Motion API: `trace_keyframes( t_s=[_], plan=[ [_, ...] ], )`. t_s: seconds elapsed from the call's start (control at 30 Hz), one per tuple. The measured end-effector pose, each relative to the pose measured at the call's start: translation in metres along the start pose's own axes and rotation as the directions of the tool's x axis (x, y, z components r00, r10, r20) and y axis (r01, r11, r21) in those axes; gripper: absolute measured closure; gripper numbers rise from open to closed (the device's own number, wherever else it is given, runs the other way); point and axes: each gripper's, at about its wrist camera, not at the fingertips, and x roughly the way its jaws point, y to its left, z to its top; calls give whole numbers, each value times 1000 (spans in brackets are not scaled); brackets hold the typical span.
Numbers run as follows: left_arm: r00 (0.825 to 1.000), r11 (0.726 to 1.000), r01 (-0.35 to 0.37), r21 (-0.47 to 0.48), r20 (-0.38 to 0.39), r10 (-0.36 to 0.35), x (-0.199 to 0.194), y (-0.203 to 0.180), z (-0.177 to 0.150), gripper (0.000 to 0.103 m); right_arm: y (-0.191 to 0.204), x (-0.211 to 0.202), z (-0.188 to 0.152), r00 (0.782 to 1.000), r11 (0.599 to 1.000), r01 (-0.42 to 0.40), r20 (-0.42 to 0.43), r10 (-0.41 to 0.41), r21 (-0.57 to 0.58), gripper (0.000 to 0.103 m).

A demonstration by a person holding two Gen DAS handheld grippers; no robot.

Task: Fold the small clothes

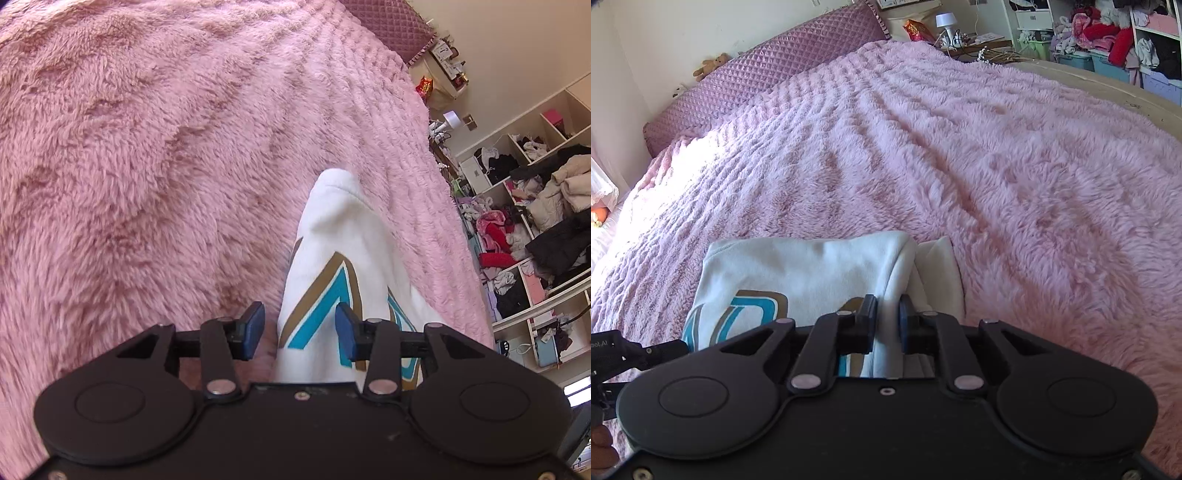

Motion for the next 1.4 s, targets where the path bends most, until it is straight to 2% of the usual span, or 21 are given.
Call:
trace_keyframes(
  t_s=[0.07,0.13,0.23,0.27,0.3,0.33,0.37,0.43,0.53,0.63,0.73,0.77,0.87,0.93,1.0,1.1,1.17,1.23,1.27,1.3,1.4],
  plan=[
    [1000,1000,-6,-21,9,7,9,0,17,56,-1,0,8,1000,1000,-17,21,16,22,65],
    [1000,998,-7,-60,-14,6,24,-1,32,55,-3,7,16,999,999,-21,26,19,47,62],
    [999,995,-4,-98,-43,0,49,-7,51,54,-9,25,22,1000,994,-29,-2,30,104,63],
    [999,994,3,-105,-48,-8,54,-8,54,55,-10,28,23,999,992,-37,-14,39,118,83],
    [999,994,14,-110,-41,-19,59,-12,56,59,-10,29,24,999,993,-37,-11,38,113,98],
    [1000,996,22,-91,-14,-23,59,-18,58,73,-8,24,26,999,995,-33,11,32,97,97],
    [999,998,44,-53,21,-43,56,-27,58,102,-5,16,27,998,997,-33,47,30,76,99],
    [998,998,61,1,34,-61,58,-37,60,100,-4,7,28,996,999,-8,88,4,46,100],
    [1000,998,5,65,7,-5,73,-44,58,99,-15,20,22,998,997,39,51,-42,67,101],
    [998,996,-63,58,-21,64,90,-42,59,76,-23,34,11,998,995,61,20,-63,77,101],
    [996,991,-77,107,-41,81,96,-43,61,76,-26,38,11,998,995,59,6,-59,86,99],
    [996,988,-74,135,-35,80,93,-47,64,76,-25,34,13,998,995,58,10,-59,83,94],
    [998,984,-59,166,19,56,65,-52,65,78,-17,7,18,995,997,56,82,-59,43,85],
    [999,986,-22,168,49,14,37,-54,61,78,-9,-20,18,991,1000,7,136,-8,4,85],
    [998,984,51,170,34,-57,7,-55,46,77,-1,-42,15,987,997,-69,147,71,-22,85],
    [993,969,119,215,-8,-120,-26,-59,4,69,18,-60,-1,985,987,-116,112,128,-109,85],
    [993,965,114,238,-60,-102,-30,-58,-31,68,20,-58,-14,991,986,-113,59,121,-120,85],
    [995,967,65,248,-92,-44,-18,-54,-48,68,17,-48,-28,999,991,-49,8,51,-122,86],
    [995,967,45,252,-102,-19,-9,-47,-56,69,13,-43,-35,999,992,-34,-6,33,-125,92],
    [995,971,24,236,-102,1,-4,-44,-59,70,9,-39,-41,1000,991,-24,-21,22,-135,97],
    [995,985,18,174,-99,0,-13,-44,-56,72,14,-52,-40,1000,983,-13,-18,10,-180,96]
  ],
)
